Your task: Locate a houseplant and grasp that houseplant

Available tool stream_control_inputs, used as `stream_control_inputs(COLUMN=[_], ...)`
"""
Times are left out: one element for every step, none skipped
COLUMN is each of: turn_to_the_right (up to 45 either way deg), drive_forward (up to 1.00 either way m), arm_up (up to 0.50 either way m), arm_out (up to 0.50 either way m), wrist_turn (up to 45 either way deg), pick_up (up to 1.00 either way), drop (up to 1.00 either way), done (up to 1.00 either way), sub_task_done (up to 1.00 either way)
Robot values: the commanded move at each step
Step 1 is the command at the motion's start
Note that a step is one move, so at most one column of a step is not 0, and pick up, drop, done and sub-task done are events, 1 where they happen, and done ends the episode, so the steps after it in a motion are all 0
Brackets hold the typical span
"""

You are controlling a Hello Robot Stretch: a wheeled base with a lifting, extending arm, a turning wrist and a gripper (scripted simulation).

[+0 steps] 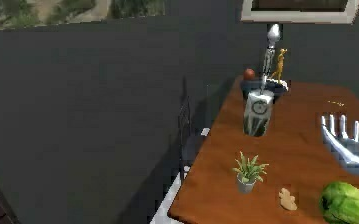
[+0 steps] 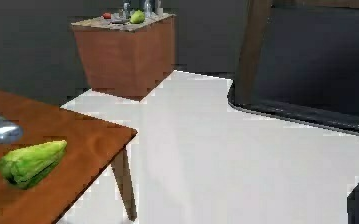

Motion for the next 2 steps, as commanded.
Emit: stream_control_inputs(turn_to_the_right=[45.0, 45.0], drive_forward=[0.00, 0.00], arm_up=[0.00, 0.00], arm_out=[0.00, 0.00], wrist_turn=[0.0, 0.0], pick_up=[0.00, 0.00], drop=[0.00, 0.00], done=[0.00, 0.00], sub_task_done=[0.00, 0.00])
